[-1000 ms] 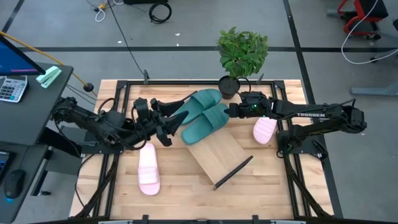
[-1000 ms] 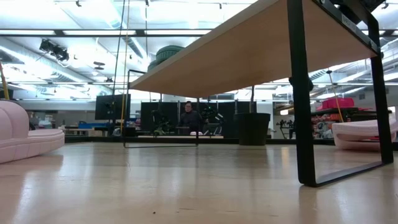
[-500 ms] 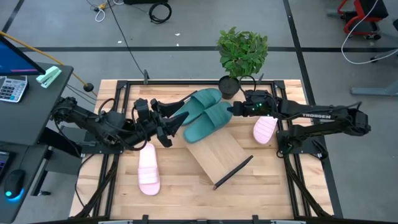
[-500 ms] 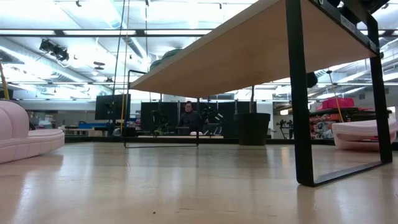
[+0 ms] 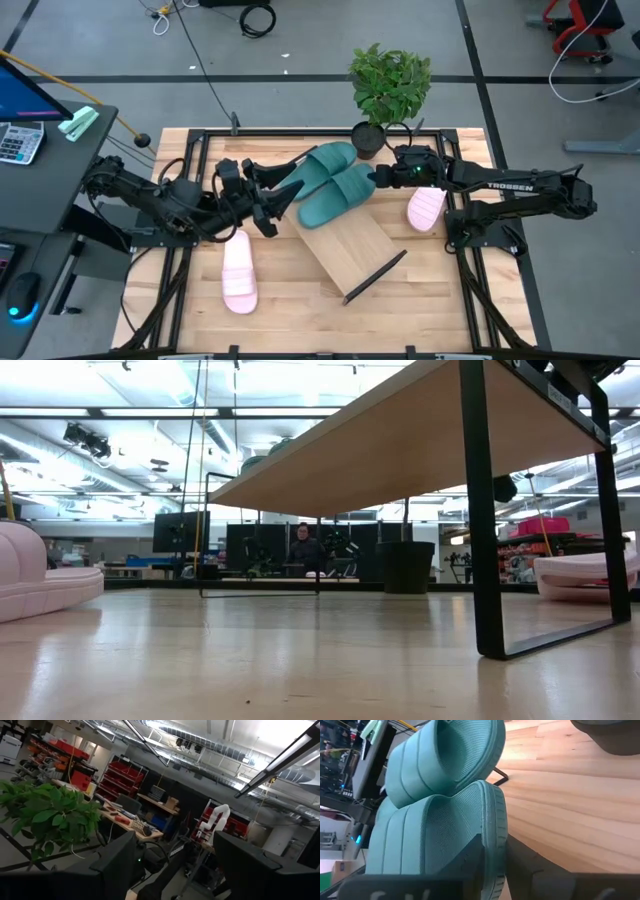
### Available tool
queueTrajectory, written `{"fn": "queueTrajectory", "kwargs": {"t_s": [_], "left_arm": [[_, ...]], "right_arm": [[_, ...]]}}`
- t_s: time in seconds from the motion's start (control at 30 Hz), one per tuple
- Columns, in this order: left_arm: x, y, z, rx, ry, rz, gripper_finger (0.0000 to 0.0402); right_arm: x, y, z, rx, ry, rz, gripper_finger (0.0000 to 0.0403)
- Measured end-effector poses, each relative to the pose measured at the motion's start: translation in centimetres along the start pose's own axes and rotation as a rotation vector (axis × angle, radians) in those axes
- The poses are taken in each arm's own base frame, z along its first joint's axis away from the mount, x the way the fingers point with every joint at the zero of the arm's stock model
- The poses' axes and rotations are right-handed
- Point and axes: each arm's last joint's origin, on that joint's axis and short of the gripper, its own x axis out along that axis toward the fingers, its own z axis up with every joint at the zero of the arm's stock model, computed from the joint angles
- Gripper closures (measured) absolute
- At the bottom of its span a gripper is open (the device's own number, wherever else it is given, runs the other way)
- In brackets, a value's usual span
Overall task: Pick and place slides into the shelf
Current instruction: Put the green slide on the shelf
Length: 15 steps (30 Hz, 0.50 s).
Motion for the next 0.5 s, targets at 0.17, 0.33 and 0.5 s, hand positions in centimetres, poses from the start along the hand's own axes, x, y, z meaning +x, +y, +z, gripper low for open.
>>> {"fn": "queueTrajectory", "kwargs": {"t_s": [0.17, 0.33, 0.5], "left_arm": [[0.0, 0.2, -0.4, 0.038, 0.026, 0.025, 0.0132], [0.0, 0.2, -0.5, 0.047, 0.033, 0.028, 0.0133], [0.0, 0.2, -0.6, 0.056, 0.04, 0.03, 0.0144]], "right_arm": [[-0.1, -0.3, -0.2, -0.02, 0.018, -0.03, 0.0302], [-0.7, -0.1, -0.1, -0.029, 0.024, 0.002, 0.0249], [-1.7, 0.0, -0.1, -0.027, 0.049, 0.036, 0.0196]]}}
